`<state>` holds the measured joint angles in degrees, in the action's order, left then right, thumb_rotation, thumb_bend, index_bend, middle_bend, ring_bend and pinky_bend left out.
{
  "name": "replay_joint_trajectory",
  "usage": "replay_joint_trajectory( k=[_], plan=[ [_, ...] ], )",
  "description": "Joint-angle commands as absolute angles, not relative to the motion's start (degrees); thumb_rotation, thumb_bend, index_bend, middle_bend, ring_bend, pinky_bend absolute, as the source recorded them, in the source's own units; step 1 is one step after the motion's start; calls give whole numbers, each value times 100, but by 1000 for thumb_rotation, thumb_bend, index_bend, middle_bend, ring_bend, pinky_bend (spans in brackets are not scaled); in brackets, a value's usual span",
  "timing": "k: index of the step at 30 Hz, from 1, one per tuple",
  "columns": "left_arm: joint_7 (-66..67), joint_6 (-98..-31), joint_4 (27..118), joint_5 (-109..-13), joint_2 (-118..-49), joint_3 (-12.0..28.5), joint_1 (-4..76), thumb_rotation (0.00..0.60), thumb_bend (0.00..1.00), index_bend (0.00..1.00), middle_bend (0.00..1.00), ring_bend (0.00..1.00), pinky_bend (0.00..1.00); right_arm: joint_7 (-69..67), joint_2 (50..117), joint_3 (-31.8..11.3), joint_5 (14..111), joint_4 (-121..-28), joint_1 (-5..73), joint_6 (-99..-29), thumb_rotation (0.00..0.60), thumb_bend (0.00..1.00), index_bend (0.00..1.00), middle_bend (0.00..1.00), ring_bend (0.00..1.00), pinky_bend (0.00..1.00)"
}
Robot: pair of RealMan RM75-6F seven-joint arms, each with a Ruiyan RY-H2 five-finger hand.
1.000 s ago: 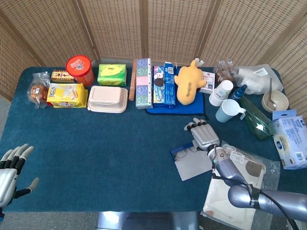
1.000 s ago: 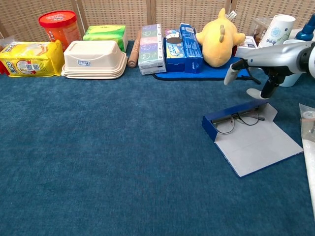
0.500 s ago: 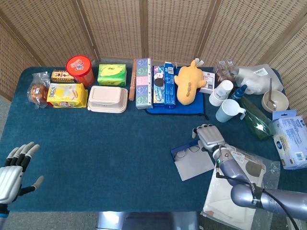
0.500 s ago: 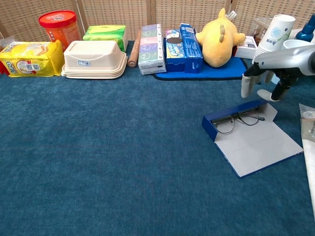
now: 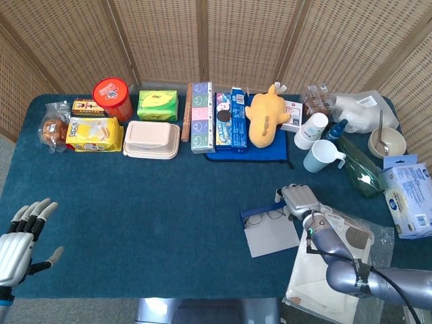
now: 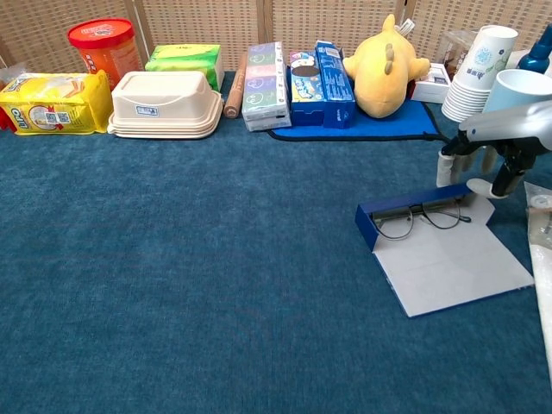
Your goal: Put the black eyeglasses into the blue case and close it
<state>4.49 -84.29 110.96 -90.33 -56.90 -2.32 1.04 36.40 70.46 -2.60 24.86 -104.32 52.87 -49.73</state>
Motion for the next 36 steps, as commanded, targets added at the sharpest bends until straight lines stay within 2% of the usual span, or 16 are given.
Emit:
replay_joint_trajectory(
  k=[1, 19, 36],
  plan=[
    [443, -8425, 11096, -9046, -5691, -234, 112, 600, 266, 8, 56, 0, 0, 3658, 7016, -178, 2421, -10585, 5312, -5058, 600, 553, 358, 327, 218, 283],
    [343, -8511, 11061, -9125, -5657, -298, 67, 600, 266, 4, 56, 0, 0, 3748, 6991, 201, 2861, -11661, 5177, -5695, 600, 553, 358, 327, 218, 289],
    [293, -8658, 11091, -9242, -5584, -388, -40, 600, 266, 3, 56, 0, 0, 3753, 7008, 463, 3397, -12169, 5075, -5774, 600, 558, 355, 327, 219, 289]
  ],
)
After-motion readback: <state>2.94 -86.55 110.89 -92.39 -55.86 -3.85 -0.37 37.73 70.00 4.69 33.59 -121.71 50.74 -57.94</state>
